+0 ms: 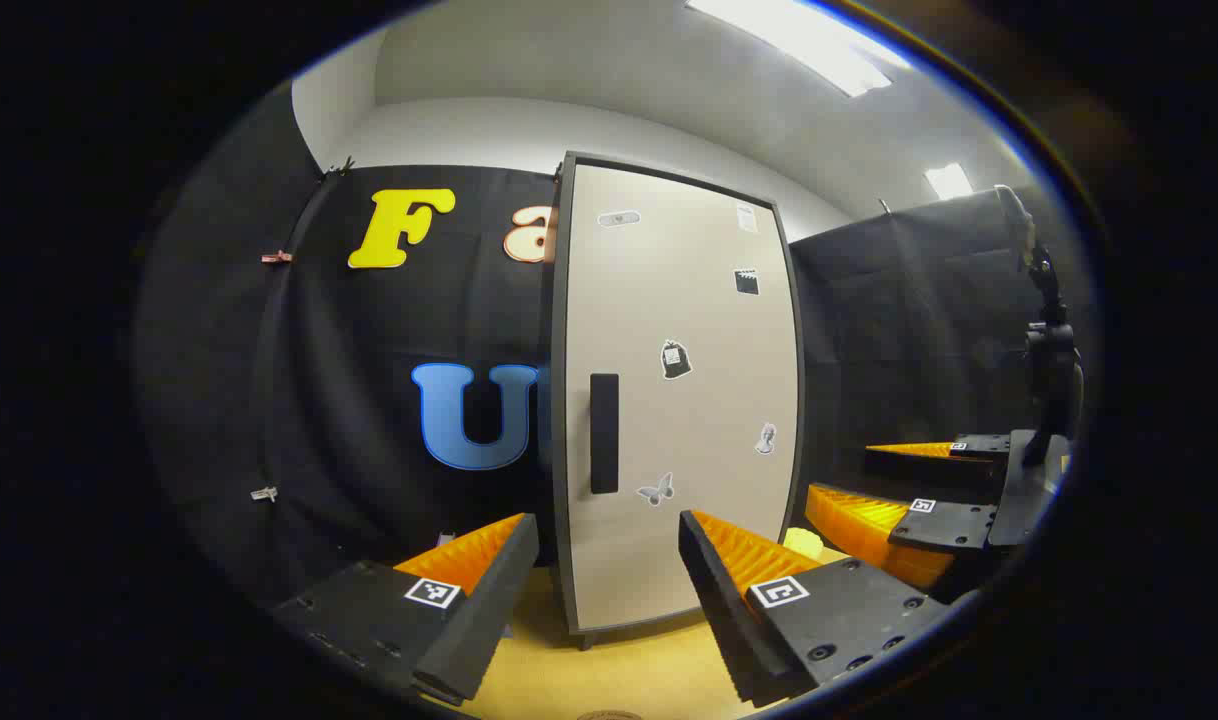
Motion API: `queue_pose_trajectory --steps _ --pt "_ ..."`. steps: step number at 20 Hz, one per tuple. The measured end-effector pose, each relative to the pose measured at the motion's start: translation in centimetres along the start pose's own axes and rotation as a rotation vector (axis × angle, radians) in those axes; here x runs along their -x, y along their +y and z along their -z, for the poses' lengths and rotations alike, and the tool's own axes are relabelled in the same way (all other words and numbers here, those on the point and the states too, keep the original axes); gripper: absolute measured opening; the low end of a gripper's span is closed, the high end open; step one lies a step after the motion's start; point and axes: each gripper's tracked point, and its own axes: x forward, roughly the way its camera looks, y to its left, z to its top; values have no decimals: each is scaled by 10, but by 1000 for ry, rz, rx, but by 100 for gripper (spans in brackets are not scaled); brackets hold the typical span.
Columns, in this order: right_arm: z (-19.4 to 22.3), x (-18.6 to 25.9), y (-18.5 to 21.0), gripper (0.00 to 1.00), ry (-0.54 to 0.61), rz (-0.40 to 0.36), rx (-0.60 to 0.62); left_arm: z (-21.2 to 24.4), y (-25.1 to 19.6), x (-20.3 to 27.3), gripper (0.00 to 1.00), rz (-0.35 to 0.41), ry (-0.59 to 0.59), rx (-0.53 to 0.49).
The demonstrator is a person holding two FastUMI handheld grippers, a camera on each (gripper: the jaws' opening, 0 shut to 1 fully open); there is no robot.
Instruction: Open the cabinet door with the right hand, grasp the bottle in the cabinet with the left hand and place it on the coaster, then close the cabinet door with the right hand.
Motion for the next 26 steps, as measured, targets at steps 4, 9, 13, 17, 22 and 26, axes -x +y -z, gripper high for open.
queue_pose_trajectory --steps 4,9,13,17,22,26 --pt "-5 0 0 98 -12 -23 -11 -7 -4 -2 90 5 -30 28" --pt "-8 0 4 97 -31 -23 -20 -13 -6 2 89 1 -46 8" --pt "-11 1 7 98 -33 -22 -17 -13 -4 5 89 -3 -52 10" --pt "-16 2 10 97 -44 -21 -33 -12 -1 7 90 -8 -47 24" --pt "-21 3 15 97 -49 -25 -60 -11 1 12 90 -4 -44 19" --pt "-23 -1 26 98 -51 -37 -38 -13 5 18 90 1 -44 12"
